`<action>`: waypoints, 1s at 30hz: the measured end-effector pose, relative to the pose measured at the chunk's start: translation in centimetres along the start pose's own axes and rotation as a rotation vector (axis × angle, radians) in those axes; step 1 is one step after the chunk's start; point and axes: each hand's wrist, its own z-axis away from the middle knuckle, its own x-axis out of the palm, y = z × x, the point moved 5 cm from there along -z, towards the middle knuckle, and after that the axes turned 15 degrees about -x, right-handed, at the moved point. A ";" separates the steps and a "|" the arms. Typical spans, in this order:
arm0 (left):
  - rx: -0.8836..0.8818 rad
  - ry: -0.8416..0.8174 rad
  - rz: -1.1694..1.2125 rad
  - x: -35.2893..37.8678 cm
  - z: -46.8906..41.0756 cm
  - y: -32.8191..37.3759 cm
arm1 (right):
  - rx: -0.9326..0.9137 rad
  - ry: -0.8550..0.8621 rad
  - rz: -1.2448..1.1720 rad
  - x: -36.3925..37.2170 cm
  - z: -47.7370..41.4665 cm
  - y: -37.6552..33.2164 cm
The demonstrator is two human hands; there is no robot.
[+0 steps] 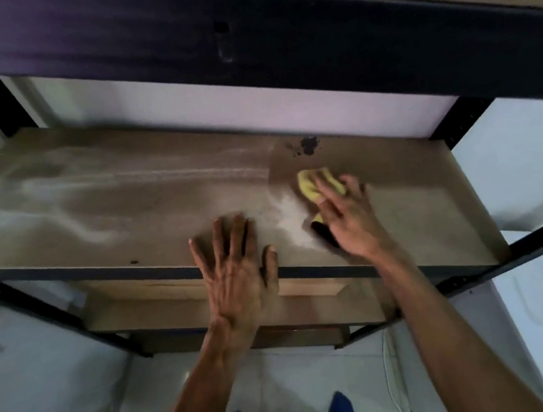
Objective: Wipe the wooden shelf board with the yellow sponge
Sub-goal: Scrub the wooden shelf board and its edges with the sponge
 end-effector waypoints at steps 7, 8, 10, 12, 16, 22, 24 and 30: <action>-0.015 0.036 0.046 0.3 -0.2 -0.5 | 0.413 0.050 -0.001 -3.2 6.5 7.4; -0.015 0.039 0.044 0.3 -0.3 -0.5 | 0.433 0.049 0.043 -2.8 6.7 7.1; -0.020 0.033 0.034 0.4 -0.3 -0.7 | 0.441 0.046 0.138 -1.8 6.3 5.4; -0.013 0.022 0.026 0.3 -0.3 -0.8 | 0.422 0.018 0.159 -0.4 4.8 3.1; -0.013 0.019 0.020 0.3 -0.3 -0.6 | 0.197 -0.023 0.126 2.6 0.5 -3.8; 0.020 0.033 -0.024 0.8 -0.3 -1.0 | 0.041 -0.037 0.028 1.0 -1.8 -3.2; 0.017 0.032 -0.032 1.0 -0.4 -1.2 | 0.080 0.014 0.078 -1.6 -0.1 0.4; -0.024 0.033 0.033 0.3 -0.3 -0.5 | 0.400 0.065 0.152 -4.6 8.5 6.6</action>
